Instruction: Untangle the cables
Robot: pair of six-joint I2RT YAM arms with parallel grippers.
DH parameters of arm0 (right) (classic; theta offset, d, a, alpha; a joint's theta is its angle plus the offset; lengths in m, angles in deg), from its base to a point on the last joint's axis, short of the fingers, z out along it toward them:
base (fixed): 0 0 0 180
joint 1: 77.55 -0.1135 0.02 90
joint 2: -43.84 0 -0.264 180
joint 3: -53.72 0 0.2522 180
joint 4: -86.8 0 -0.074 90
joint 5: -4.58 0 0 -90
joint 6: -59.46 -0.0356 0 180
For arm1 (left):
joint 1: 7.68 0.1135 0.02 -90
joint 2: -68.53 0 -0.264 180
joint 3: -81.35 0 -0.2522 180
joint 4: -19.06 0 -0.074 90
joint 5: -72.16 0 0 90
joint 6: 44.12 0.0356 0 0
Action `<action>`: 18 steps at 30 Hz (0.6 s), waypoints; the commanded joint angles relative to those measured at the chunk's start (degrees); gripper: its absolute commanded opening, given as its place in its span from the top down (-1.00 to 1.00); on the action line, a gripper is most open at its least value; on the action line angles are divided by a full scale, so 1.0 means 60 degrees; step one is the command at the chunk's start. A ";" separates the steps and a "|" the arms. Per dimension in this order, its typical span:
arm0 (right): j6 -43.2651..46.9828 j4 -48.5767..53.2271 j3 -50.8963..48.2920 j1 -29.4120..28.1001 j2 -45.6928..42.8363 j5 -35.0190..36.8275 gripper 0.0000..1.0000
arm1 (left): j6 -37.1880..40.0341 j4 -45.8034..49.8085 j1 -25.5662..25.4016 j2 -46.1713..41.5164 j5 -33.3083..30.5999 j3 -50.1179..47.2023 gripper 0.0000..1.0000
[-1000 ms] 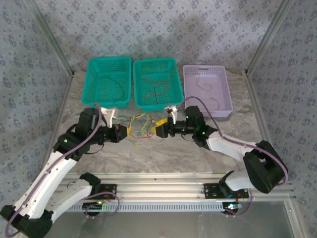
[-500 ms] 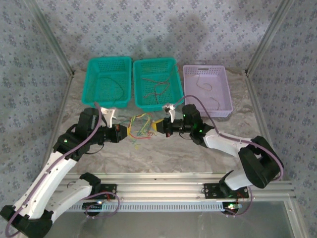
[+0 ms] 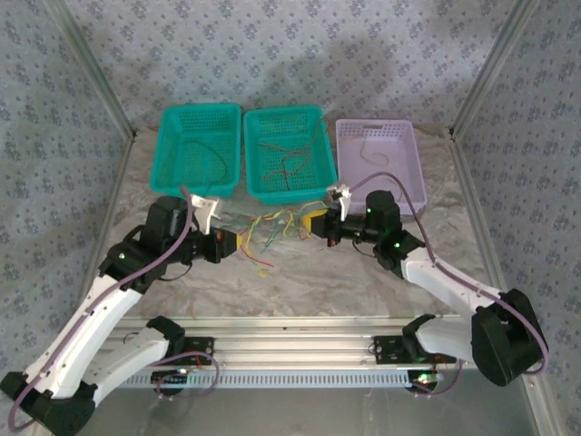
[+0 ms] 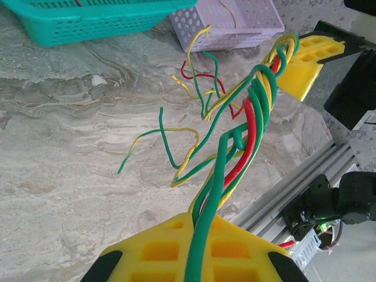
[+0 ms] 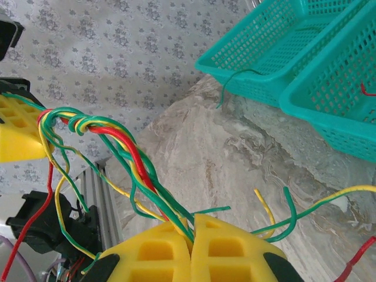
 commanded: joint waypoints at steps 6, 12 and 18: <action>-0.0302 0.1329 -0.0386 0.1249 -0.0399 0.2507 1.00 | 0.0423 0.1131 0.0206 -0.0302 -0.1316 0.0746 1.00; -0.0347 0.1423 -0.0396 0.1371 -0.0401 0.2516 1.00 | 0.0490 0.1165 0.0202 -0.0275 -0.1329 0.0791 1.00; -0.0020 0.2545 -0.0080 0.1361 -0.0292 0.3681 1.00 | 0.0738 0.1406 0.0205 -0.0413 -0.1832 0.1040 1.00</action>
